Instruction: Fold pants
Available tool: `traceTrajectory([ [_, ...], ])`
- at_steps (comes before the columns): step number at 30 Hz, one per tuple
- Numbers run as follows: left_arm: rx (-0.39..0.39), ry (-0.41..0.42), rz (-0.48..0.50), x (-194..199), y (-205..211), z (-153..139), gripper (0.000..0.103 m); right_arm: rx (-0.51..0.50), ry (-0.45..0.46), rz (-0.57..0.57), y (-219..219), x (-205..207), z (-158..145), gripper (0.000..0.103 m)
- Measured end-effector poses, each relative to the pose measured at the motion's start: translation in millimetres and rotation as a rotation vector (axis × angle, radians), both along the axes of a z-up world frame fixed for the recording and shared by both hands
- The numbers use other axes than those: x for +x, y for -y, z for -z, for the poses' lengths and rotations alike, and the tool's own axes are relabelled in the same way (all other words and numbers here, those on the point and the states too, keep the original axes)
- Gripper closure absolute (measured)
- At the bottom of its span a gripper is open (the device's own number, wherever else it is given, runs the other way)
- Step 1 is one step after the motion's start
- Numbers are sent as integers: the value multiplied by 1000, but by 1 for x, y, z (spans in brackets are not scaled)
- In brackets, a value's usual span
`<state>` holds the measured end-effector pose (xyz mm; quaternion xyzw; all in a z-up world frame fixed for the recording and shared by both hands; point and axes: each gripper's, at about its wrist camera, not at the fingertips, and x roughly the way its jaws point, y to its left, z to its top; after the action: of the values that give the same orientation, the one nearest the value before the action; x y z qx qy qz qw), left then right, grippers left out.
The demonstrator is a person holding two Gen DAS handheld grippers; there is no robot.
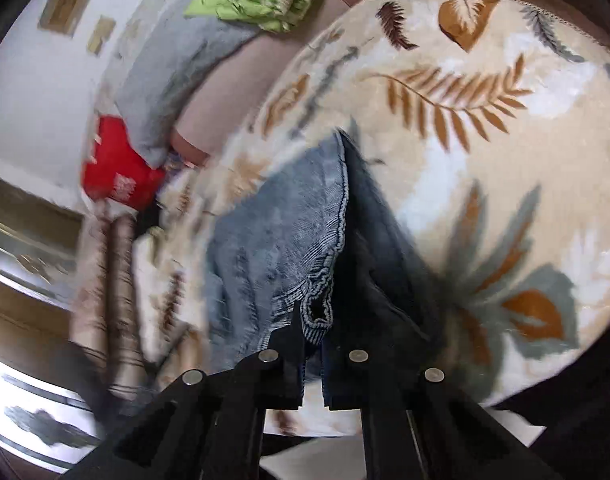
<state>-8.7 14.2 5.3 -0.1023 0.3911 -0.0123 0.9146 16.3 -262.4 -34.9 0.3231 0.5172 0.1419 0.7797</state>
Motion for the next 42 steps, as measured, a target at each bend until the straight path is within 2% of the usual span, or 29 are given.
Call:
traceTrajectory([
  [1,42,-27,26,5,11,5,18,-10,-31,-6,-2,3,16,96],
  [3,176,-170,102,18,37,39,18,33,-99,-31,-4,6,47,93],
  [4,226,-191,106,18,43,53,17,43,-85,-19,-2,4,46,93],
  [6,233,-138,88,13,43,53,14,30,-85,-25,2,3,39,86],
  [8,236,-151,97,15,43,51,14,-6,-82,-50,8,0,27,79],
  [10,245,-146,101,15,44,52,14,-49,-60,-39,15,-2,7,77],
  [12,246,-137,95,13,45,53,14,-52,9,-5,21,-3,-20,75],
  [14,247,-135,97,15,45,53,14,-2,70,-25,16,6,-39,69],
  [15,244,-135,98,15,44,53,14,60,95,-66,8,15,-46,58],
  [18,237,-134,99,14,42,54,14,149,78,-132,-17,38,-33,46],
  [19,238,-135,99,14,43,53,14,165,56,-148,-21,45,-21,45],
  [20,235,-138,102,15,43,52,14,140,-10,-151,-24,54,5,45],
  [21,224,-143,106,15,42,50,14,81,-90,-135,-24,57,28,59],
  [22,209,-146,108,15,41,45,16,81,-156,-128,-23,59,51,72],
  [23,189,-124,100,11,38,35,16,78,-134,-108,-17,57,53,82],
  [25,170,-31,58,2,33,13,16,98,-129,-121,-11,54,49,82],
  [27,216,10,54,-1,38,7,16,96,-124,-140,-12,54,50,82],
  [28,263,-39,82,4,45,19,16,97,-127,-141,-13,54,51,82],
  [30,302,-158,130,13,53,52,16,70,-145,-154,-16,56,46,82],
  [32,297,-114,126,9,52,55,14,-19,-123,-205,-24,61,24,80],
  [34,299,-125,142,11,51,54,14,-33,-60,-237,-30,62,-2,79],
  [35,292,-126,141,12,50,54,14,-26,-31,-249,-35,68,-14,74],
  [38,283,-120,135,10,48,55,14,-18,64,-314,-57,98,-40,33],
  [39,282,-118,139,9,47,55,14,-20,91,-327,-61,112,-38,32],
  [40,275,-119,142,9,46,55,14,-45,76,-319,-63,125,-27,32],
  [41,264,-121,141,9,46,55,14,-85,27,-288,-61,135,-11,32],
  [42,251,-122,146,10,45,55,14,-148,-73,-236,-53,148,18,38],
])
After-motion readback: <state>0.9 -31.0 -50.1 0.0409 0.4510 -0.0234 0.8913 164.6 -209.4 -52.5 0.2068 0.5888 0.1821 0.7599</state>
